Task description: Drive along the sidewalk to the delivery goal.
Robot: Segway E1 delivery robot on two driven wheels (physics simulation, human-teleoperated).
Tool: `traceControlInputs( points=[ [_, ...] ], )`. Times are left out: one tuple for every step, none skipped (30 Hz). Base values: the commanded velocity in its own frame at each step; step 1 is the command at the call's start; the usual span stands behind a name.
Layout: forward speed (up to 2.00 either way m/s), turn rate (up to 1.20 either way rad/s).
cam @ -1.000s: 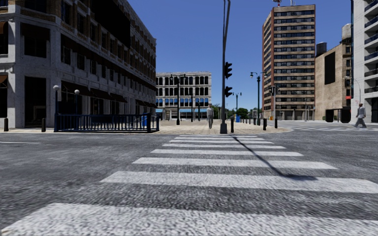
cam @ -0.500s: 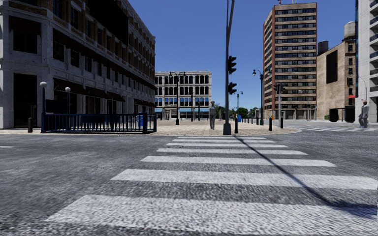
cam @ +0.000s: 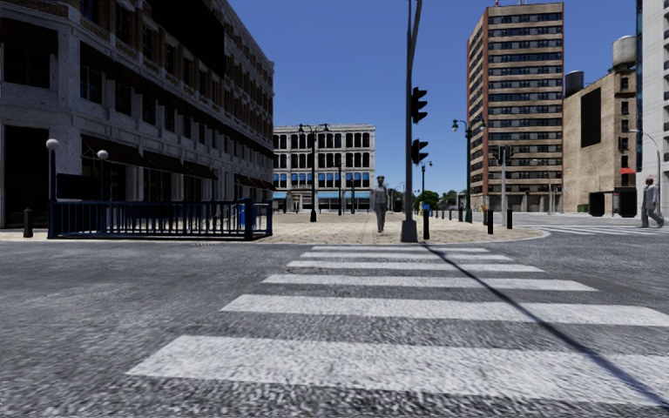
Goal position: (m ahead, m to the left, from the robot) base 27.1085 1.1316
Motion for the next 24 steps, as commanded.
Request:
traceControlInputs(
  points=[
    [1.63,0.00],
    [1.63,0.00],
    [1.63,0.00],
    [1.63,0.00],
    [1.63,0.00],
    [1.63,0.00],
    [1.63,0.00],
    [1.63,0.00],
    [1.63,0.00],
    [1.63,0.00],
    [1.63,0.00],
    [1.63,0.00],
    [1.63,0.00],
    [1.63,0.00],
    [1.63,0.00],
    [1.63,-0.05],
    [1.63,-0.16],
    [1.63,-0.16],
    [1.63,-0.20],
    [1.63,-0.21],
    [1.63,-0.21],
    [1.63,-0.21],
    [1.63,-0.15],
    [1.63,-0.15]
  ],
)
